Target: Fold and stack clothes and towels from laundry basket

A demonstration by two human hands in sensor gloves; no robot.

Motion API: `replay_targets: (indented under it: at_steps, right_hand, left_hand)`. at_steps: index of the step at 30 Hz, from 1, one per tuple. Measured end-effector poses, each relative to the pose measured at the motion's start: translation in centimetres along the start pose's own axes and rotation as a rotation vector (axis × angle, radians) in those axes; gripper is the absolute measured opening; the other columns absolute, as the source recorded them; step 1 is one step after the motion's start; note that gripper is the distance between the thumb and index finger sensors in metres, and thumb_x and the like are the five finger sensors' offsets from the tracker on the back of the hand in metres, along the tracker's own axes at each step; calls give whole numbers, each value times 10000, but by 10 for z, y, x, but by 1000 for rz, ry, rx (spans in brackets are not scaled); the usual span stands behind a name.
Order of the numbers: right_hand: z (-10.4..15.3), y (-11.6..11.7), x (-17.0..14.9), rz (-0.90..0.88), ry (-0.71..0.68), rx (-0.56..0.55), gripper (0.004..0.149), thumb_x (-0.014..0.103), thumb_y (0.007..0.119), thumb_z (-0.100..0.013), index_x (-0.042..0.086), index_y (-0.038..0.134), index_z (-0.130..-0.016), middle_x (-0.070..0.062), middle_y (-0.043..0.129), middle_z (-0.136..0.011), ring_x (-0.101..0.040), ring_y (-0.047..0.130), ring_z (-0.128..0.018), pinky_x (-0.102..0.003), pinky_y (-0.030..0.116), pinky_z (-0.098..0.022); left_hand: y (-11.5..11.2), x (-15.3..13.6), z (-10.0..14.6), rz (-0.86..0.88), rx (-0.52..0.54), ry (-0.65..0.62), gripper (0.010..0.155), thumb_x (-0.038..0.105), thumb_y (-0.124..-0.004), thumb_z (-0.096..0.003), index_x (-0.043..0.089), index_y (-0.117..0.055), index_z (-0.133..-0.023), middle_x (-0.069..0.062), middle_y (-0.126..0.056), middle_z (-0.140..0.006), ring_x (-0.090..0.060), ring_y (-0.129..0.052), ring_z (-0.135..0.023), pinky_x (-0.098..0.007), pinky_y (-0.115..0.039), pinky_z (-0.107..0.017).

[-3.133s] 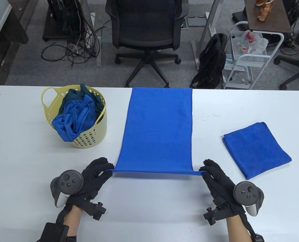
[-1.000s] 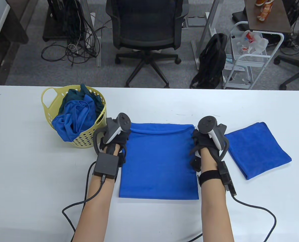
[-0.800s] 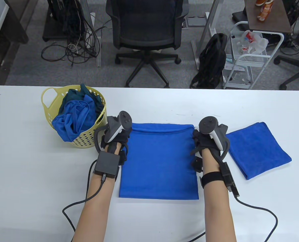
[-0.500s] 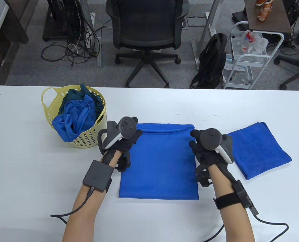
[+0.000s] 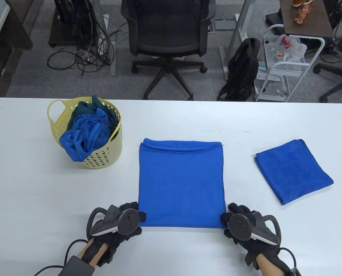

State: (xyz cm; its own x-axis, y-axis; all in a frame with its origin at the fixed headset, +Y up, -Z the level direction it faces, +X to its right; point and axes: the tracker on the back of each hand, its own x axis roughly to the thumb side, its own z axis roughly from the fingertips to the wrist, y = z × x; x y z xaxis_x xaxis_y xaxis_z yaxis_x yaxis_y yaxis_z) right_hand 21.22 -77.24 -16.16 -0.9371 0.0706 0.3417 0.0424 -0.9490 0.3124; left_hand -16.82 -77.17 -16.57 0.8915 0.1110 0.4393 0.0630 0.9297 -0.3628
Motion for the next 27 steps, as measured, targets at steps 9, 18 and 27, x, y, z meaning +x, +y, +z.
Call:
replay_targets:
  at_steps: [9, 18, 27]
  right_hand:
    - [-2, 10, -5, -52, -27, -151, 406, 304, 844, -523, 180, 769, -902, -157, 600, -1144, -492, 604, -1023, -745, 584, -663]
    - [-1, 16, -7, -79, -64, -103, 587, 402, 816, -526, 206, 636, -1050, -206, 487, -1191, -519, 494, -1055, -786, 522, -671]
    - [-1, 14, -2, -66, -100, -181, 369, 314, 784, -554, 232, 784, -913, -161, 588, -1160, -507, 610, -1022, -768, 575, -659]
  left_hand:
    - [-11, 7, 0, -87, 72, 35, 594, 480, -871, -481, 341, -681, -1026, -122, -586, -1234, -392, -662, -1105, -640, -686, -722]
    - [-16, -5, 0, 0, 97, 9, 512, 452, -798, -541, 348, -676, -1028, -78, -555, -1233, -357, -607, -1116, -612, -654, -742]
    - [-13, -12, 0, 13, 129, 2, 471, 435, -832, -521, 352, -754, -979, -24, -644, -1202, -304, -686, -1093, -551, -707, -740]
